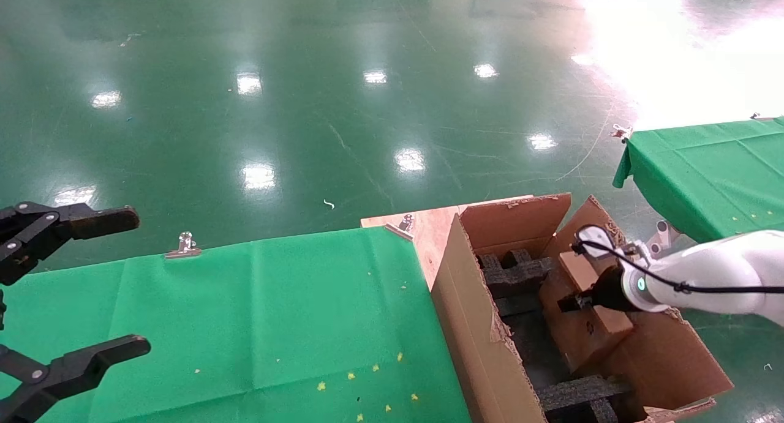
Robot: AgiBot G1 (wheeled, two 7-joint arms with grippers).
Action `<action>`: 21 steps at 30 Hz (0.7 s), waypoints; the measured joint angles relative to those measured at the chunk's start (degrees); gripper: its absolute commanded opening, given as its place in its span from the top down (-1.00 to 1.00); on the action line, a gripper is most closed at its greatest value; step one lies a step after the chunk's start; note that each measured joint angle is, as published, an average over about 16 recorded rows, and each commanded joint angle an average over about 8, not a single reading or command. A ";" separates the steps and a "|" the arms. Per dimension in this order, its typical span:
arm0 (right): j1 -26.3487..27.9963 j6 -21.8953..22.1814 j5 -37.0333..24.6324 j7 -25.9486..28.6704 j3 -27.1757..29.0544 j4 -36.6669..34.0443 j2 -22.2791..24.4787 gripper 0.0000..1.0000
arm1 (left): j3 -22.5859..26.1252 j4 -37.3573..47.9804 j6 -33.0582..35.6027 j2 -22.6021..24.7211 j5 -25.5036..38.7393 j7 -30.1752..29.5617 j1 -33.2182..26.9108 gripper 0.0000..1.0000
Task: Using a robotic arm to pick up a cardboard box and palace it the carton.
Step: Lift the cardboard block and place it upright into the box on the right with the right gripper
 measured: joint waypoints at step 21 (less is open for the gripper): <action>-4.55 1.71 1.21 -0.86 0.24 -1.07 -1.21 -0.96 | 0.00 0.01 -0.01 0.00 -0.01 0.00 0.01 -1.00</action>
